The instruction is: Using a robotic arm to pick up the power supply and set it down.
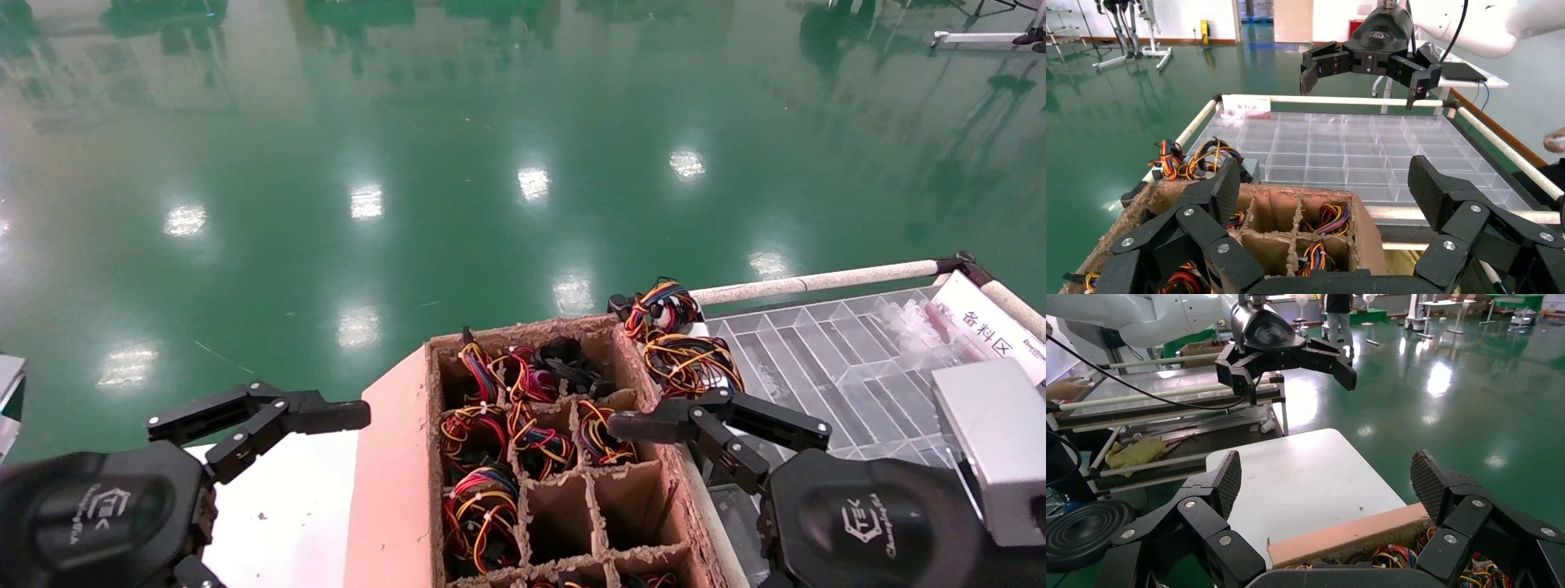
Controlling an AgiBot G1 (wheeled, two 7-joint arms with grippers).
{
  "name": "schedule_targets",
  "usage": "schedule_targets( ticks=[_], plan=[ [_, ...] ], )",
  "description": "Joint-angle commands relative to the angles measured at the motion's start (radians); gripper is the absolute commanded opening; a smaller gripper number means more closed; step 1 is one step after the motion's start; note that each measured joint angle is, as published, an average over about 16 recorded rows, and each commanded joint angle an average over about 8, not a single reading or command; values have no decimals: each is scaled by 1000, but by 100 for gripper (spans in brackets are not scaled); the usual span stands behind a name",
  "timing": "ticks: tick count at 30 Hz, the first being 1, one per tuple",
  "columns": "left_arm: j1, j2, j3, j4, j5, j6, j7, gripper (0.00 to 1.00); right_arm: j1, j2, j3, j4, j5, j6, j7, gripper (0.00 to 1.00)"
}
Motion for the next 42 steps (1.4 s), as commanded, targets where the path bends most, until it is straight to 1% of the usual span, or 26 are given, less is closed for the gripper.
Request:
schedule_targets(
  ticks=[1, 5, 13, 32, 37, 42],
  plan=[
    [0, 0, 0, 0, 0, 0, 0, 100, 0, 0, 0, 0, 0, 0, 0, 100],
    [0, 0, 0, 0, 0, 0, 0, 100, 0, 0, 0, 0, 0, 0, 0, 100],
    [0, 0, 0, 0, 0, 0, 0, 1, 0, 0, 0, 0, 0, 0, 0, 100],
    [0, 0, 0, 0, 0, 0, 0, 0, 1, 3, 0, -1, -7, 4, -2, 100],
    [0, 0, 0, 0, 0, 0, 0, 0, 22, -2, -8, -21, -64, 37, -22, 100],
    [0, 0, 0, 0, 0, 0, 0, 0, 86, -35, -35, -93, -162, 71, -60, 100]
  ],
)
